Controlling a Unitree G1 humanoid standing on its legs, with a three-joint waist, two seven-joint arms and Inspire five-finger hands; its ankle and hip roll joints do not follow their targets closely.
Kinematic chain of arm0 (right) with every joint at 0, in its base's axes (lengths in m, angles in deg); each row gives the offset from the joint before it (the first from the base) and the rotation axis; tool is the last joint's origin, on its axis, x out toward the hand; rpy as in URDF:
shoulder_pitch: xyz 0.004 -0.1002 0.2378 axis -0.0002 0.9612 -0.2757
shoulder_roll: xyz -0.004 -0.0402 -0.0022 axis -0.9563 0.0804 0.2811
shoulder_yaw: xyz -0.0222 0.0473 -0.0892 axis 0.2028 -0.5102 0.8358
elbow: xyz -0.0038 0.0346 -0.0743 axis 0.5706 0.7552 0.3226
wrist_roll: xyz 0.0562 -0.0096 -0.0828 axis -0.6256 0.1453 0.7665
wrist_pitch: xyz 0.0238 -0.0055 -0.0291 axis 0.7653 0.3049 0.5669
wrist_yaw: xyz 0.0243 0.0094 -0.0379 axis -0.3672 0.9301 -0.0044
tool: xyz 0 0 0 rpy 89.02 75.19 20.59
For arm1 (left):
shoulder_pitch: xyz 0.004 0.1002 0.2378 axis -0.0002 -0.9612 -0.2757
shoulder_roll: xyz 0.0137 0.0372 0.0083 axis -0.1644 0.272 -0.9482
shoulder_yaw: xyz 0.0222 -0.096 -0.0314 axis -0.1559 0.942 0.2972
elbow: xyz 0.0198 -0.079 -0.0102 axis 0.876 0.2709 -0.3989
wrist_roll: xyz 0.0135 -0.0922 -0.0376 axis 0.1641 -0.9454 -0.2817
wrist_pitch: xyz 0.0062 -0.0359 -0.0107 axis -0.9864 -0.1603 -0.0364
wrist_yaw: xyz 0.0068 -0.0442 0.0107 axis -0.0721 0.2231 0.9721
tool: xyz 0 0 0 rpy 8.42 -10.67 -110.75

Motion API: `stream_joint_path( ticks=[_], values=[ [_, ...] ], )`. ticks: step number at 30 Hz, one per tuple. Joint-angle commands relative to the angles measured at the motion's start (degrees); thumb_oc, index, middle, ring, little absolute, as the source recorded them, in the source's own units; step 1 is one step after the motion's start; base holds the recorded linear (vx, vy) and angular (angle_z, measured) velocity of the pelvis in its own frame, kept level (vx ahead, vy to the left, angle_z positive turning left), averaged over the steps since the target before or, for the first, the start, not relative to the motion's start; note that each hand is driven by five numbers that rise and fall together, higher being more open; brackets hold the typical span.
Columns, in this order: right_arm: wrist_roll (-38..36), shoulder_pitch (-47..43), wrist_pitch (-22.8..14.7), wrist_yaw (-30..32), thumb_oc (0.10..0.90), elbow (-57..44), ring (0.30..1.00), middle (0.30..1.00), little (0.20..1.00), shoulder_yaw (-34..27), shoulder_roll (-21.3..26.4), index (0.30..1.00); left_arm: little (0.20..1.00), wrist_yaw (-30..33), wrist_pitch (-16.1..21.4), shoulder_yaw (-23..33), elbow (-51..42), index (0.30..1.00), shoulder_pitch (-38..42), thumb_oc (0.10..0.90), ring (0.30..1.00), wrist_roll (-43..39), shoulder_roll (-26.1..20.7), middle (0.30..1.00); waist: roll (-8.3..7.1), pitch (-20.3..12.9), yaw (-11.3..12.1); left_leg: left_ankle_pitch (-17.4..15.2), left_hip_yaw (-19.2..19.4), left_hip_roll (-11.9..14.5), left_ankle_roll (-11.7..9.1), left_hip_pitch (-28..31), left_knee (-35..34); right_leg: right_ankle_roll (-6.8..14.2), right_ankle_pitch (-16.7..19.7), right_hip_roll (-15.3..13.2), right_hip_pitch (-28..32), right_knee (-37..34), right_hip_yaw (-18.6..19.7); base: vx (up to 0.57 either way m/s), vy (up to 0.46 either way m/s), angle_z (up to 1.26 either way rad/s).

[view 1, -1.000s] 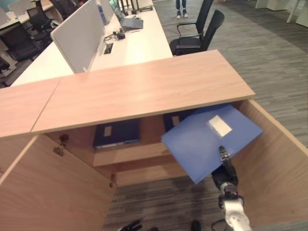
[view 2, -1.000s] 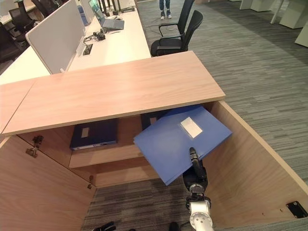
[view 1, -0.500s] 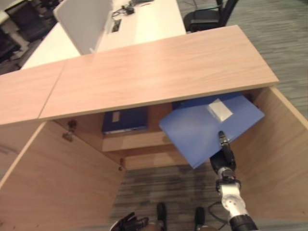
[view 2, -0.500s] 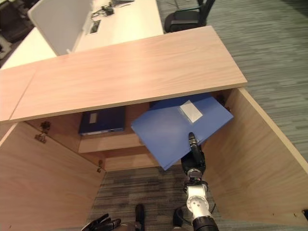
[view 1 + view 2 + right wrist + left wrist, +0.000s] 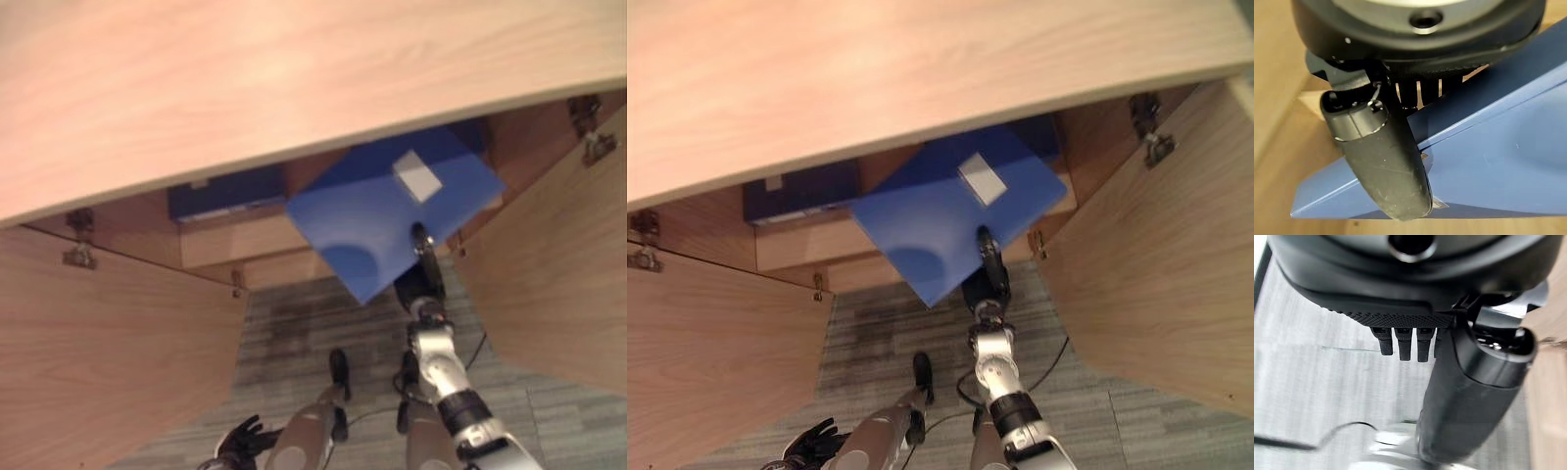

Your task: Put the empty folder in the office cabinet

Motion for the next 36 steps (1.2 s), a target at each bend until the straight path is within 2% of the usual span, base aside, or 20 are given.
stream_joint_path(
  ticks=[1,3,5,10,14,20,24,31,32,36],
  values=[
    [3.2,-5.0,-2.8,-1.9,0.400,-9.3,0.300,0.300,0.300,-0.4,-3.0,0.300,0.900,2.2,-0.1,-1.5,1.9,0.900,-3.4,0.800,0.900,0.6,-3.7,0.900,0.19,-2.5,1.7,-3.5,-1.5,1.9,-3.6,-1.0,-0.3,1.5,-4.6,-0.6,1.9,2.6,-6.7,-0.06,-0.093,-0.12],
    [3.2,-7.9,-3.2,-2.2,0.400,-9.1,0.300,0.300,0.300,-0.4,-2.3,0.300,0.900,2.5,0.0,-1.8,1.7,0.900,-2.9,0.800,0.900,-0.2,-4.1,0.900,0.04,-0.8,1.9,-4.0,-1.3,2.3,-3.8,-3.0,1.7,1.8,-1.9,0.4,-0.2,-1.5,-7.3,-0.05,-0.105,-0.23],
    [3.5,-9.3,-4.6,-1.5,0.400,-9.4,0.300,0.300,0.300,-0.9,-1.7,0.300,0.900,2.8,0.1,-2.6,1.0,0.900,-3.0,0.800,0.900,0.2,-3.9,0.900,-0.48,0.0,1.7,-4.9,-2.3,2.2,-4.0,-4.8,4.4,2.0,-1.0,0.7,1.3,-6.1,-7.3,0.00,-0.114,-0.03],
    [5.3,-11.3,-6.1,0.3,0.400,-11.8,0.300,0.300,0.300,-0.3,-0.6,0.300,0.900,3.3,-0.1,-3.4,-0.4,0.900,-3.0,0.800,0.900,-0.1,-3.8,0.900,-0.84,1.2,1.8,-4.9,-2.7,2.8,-4.5,-8.1,6.8,0.8,-1.0,1.2,0.0,-5.5,-8.0,-0.03,-0.096,0.01],
    [6.8,-15.4,-7.7,1.0,0.400,-14.7,0.300,0.300,0.300,-0.6,2.0,0.300,0.900,3.0,-0.1,-4.8,-2.7,0.900,-3.9,0.800,0.900,-0.4,-4.5,0.900,-0.28,1.9,2.2,-6.5,-4.0,3.5,-4.7,-12.1,10.8,-0.1,-2.8,0.7,-3.6,-0.9,-8.2,-0.02,-0.121,0.09],
    [7.6,-23.4,-9.3,3.0,0.400,-12.1,0.300,0.300,0.300,-2.5,6.5,0.300,0.900,2.9,-0.1,-5.6,-3.8,0.900,-4.1,0.800,0.900,-1.9,-5.5,0.900,0.66,2.1,3.0,-8.4,-4.2,4.1,-4.4,-15.5,15.5,-0.9,-5.3,-0.4,-7.3,5.4,-7.7,-0.01,-0.052,0.15],
    [6.0,-33.7,-13.2,5.7,0.400,-6.1,0.300,0.300,0.300,-7.6,10.6,0.300,0.900,2.9,-0.2,-6.1,-3.1,0.900,-4.5,0.800,0.900,-2.9,-6.8,0.900,1.43,1.5,4.4,-9.9,-5.3,4.4,-4.2,-17.6,18.3,-1.3,-7.8,-0.7,-9.9,10.1,-7.5,0.03,-0.058,0.14],
    [5.3,-39.8,-13.6,7.6,0.400,-0.4,0.300,0.300,0.300,-8.5,14.5,0.300,0.900,2.9,-0.3,-7.0,-2.7,0.900,-4.6,0.800,0.900,-3.7,-8.0,0.900,1.95,1.3,5.5,-10.3,-6.2,4.2,-4.4,-18.6,19.2,-1.3,-9.2,-1.1,-10.8,12.3,-8.3,0.03,-0.041,0.14],
    [5.1,-42.7,-14.5,10.1,0.400,3.0,0.300,0.300,0.300,-9.8,15.3,0.300,0.900,3.1,-0.6,-7.3,-2.3,0.900,-4.6,0.800,0.900,-4.3,-8.3,0.900,2.32,0.8,6.1,-10.2,-6.5,4.0,-4.4,-19.0,18.9,-1.2,-9.5,-1.3,-11.3,12.8,-8.4,0.04,-0.031,0.19],
    [4.8,-46.4,-14.6,12.4,0.400,8.4,0.300,0.300,0.300,-11.3,16.3,0.300,0.900,3.0,-0.6,-8.0,-2.9,0.900,-4.9,0.800,0.900,-5.0,-8.9,0.900,2.88,0.3,7.0,-9.9,-7.1,3.5,-4.4,-19.1,18.4,-1.2,-10.2,-1.5,-11.4,13.3,-9.0,0.03,-0.029,0.10]
  ],
)
